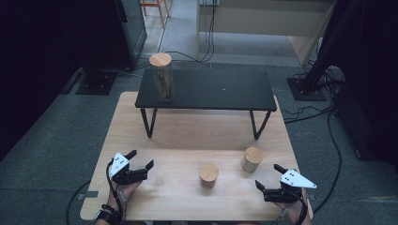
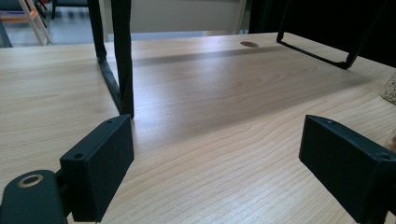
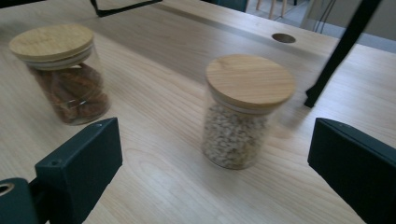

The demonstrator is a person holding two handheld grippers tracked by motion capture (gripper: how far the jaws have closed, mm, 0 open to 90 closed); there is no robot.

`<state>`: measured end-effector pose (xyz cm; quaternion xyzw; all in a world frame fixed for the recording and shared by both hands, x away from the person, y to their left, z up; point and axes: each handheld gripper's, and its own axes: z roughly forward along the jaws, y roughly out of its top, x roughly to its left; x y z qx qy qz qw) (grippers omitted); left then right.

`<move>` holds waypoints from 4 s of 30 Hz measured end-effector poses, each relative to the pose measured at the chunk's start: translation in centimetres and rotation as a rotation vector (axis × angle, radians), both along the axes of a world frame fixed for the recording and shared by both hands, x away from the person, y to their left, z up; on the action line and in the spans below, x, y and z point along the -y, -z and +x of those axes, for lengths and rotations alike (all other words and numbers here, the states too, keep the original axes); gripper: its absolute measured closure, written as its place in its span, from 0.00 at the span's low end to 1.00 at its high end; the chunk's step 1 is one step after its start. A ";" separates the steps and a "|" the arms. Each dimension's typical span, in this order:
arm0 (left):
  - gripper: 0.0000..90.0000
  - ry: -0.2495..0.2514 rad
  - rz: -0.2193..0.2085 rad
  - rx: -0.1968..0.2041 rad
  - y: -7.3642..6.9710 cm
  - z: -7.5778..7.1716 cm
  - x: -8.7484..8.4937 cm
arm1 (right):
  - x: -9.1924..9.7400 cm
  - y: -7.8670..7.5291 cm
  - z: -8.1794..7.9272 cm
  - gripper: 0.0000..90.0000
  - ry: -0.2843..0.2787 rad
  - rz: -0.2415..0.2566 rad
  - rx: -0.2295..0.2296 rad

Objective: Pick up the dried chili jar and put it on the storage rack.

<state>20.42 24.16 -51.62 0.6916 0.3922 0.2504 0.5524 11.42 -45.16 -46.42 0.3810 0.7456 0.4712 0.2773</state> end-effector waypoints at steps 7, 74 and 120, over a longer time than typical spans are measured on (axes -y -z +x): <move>0.11 0.001 -0.006 0.005 0.1 -0.1 -0.1 | -1.1 -0.2 0.2 0.03 -0.042 -0.005 0.000; 0.11 0.004 -0.028 0.010 0.4 -0.2 -0.3 | -10.2 0.7 3.9 0.03 -0.247 -0.017 -0.074; 0.11 -0.001 -0.049 0.011 0.5 -0.3 -0.6 | -14.3 1.8 6.3 0.16 -0.186 0.016 -0.112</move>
